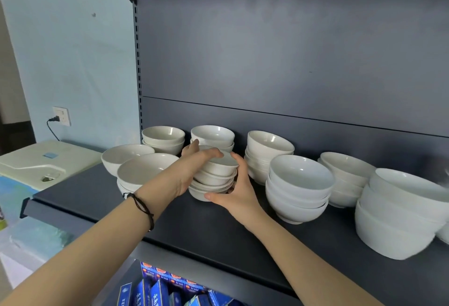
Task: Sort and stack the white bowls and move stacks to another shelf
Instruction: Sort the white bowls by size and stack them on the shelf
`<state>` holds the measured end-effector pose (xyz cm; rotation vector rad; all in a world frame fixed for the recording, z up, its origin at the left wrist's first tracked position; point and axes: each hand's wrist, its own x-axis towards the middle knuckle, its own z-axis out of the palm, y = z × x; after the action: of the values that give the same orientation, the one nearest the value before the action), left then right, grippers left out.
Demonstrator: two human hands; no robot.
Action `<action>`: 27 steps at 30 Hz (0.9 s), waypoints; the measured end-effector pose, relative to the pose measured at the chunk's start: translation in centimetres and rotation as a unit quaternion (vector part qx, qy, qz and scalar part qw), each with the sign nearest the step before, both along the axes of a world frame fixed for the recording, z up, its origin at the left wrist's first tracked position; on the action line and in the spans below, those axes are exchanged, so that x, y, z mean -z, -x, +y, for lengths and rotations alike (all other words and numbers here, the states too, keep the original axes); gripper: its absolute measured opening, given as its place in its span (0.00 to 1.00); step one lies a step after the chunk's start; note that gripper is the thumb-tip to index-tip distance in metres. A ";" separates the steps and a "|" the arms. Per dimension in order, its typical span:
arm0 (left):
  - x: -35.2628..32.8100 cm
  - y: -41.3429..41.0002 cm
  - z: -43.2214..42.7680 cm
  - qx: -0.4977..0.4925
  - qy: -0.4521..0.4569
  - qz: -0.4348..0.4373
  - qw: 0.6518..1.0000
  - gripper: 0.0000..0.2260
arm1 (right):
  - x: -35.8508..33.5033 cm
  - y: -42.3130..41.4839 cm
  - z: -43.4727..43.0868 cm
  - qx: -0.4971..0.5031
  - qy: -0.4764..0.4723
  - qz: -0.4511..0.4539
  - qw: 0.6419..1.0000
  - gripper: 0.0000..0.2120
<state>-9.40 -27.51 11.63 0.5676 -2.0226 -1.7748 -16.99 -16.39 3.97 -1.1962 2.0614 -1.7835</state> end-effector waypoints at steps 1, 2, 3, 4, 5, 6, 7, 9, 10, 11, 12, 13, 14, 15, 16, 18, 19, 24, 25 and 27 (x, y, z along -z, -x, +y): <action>-0.1 0.0 0.1 -0.003 0.003 -0.003 1.000 0.54 | 0.0 0.0 0.1 0.009 0.002 -0.002 1.000 0.49; 0.0 0.2 0.0 -0.006 0.006 -0.004 1.000 0.49 | 0.0 0.0 0.3 0.018 0.002 -0.006 1.000 0.47; 0.0 0.3 0.0 -0.010 0.008 -0.002 1.000 0.43 | 0.0 0.0 0.5 0.026 0.004 -0.010 1.000 0.45; 0.3 0.5 -0.1 -0.016 0.015 -0.002 1.000 0.39 | 0.0 0.0 0.8 0.033 0.003 -0.013 0.999 0.42; 0.4 0.7 -0.2 -0.020 0.025 -0.004 0.999 0.37 | 0.0 0.0 1.0 0.036 0.002 -0.014 0.999 0.40; 0.4 0.9 -0.2 -0.022 0.031 -0.009 0.999 0.36 | -0.1 0.0 1.2 0.037 0.000 -0.015 0.999 0.39; 0.4 1.0 -0.1 -0.021 0.033 -0.012 0.999 0.36 | -0.2 0.0 1.3 0.038 -0.001 -0.017 0.999 0.38; 0.1 0.9 0.3 -0.026 0.040 -0.019 0.999 0.37 | -0.2 -0.2 1.4 0.047 0.002 -0.026 0.999 0.37; 0.1 0.9 0.3 -0.025 0.043 -0.022 0.999 0.37 | -0.2 -0.3 1.5 0.054 0.005 -0.029 0.998 0.37; 0.1 0.9 0.3 -0.021 0.047 -0.024 0.998 0.37 | -0.2 -0.5 1.6 0.060 0.008 -0.031 0.998 0.36; 0.1 0.9 0.4 -0.020 0.054 -0.026 0.998 0.37 | -0.2 -0.5 1.7 0.066 0.011 -0.032 0.997 0.34; 0.1 0.8 0.5 -0.019 0.064 -0.030 0.997 0.36 | -0.1 -0.6 1.8 0.071 0.016 -0.032 0.997 0.34; 0.1 0.9 0.7 -0.016 0.079 -0.036 0.996 0.35 | 0.1 -0.7 2.0 0.075 0.022 -0.031 0.996 0.34; 0.1 0.9 0.9 -0.015 0.099 -0.043 0.994 0.33 | 0.3 -0.7 2.1 0.080 0.027 -0.028 0.996 0.35; 0.1 1.1 1.1 -0.014 0.118 -0.049 0.992 0.31 | 0.4 -0.8 2.2 0.085 0.031 -0.026 0.996 0.36; 0.0 1.1 1.8 -0.014 0.164 -0.059 0.985 0.25 | 0.6 -0.9 2.4 0.091 0.038 -0.020 0.995 0.37; -0.2 1.1 2.0 -0.015 0.195 -0.067 0.978 0.23 | 0.5 -1.0 2.6 0.092 0.038 -0.016 0.995 0.38; -1.0 0.4 2.2 -0.023 0.350 -0.134 0.927 0.26 | -0.3 -1.4 3.2 0.086 0.019 0.003 0.996 0.44; -1.1 0.2 2.2 -0.027 0.365 -0.144 0.920 0.28 | -0.3 -1.5 3.2 0.083 0.016 0.003 0.996 0.44; -1.2 0.0 2.2 -0.037 0.384 -0.156 0.909 0.28 | -0.6 -1.6 3.4 0.074 0.013 0.002 0.997 0.46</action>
<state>-9.43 -25.33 12.79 0.6685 -2.6263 -0.7392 -15.40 -12.99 4.52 -1.0798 2.1878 -1.8772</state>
